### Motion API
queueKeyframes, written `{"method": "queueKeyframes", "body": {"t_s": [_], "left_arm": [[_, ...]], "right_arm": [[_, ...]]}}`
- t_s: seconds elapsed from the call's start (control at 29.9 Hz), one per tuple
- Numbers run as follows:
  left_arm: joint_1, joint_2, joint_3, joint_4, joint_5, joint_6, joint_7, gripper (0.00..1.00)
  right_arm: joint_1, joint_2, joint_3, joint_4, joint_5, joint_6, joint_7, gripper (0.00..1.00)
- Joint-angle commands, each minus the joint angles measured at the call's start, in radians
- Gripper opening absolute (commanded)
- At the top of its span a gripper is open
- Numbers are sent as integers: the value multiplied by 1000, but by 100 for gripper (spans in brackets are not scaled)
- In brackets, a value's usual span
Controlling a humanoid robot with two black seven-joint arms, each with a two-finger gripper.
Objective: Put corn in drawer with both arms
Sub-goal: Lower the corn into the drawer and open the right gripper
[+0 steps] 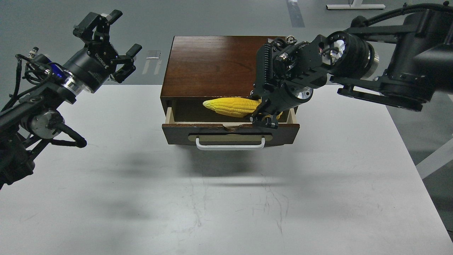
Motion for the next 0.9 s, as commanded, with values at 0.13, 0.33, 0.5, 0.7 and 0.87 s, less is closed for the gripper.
{"method": "queueKeyframes", "body": {"t_s": [0.13, 0.33, 0.5, 0.7, 0.87], "left_arm": [[-1, 0, 0, -2, 0, 0, 0, 99], [-1, 0, 0, 0, 0, 0, 0, 99], [-3, 0, 0, 0, 0, -2, 0, 99], [-3, 0, 0, 0, 0, -10, 0, 99], [-5, 0, 0, -2, 0, -10, 0, 99]], "right_arm": [[1, -2, 0, 0, 0, 0, 0, 47], [1, -2, 0, 0, 1, 0, 0, 52], [1, -1, 1, 1, 1, 0, 0, 57], [3, -2, 1, 1, 1, 0, 0, 63], [3, -2, 1, 2, 1, 0, 0, 63]]}}
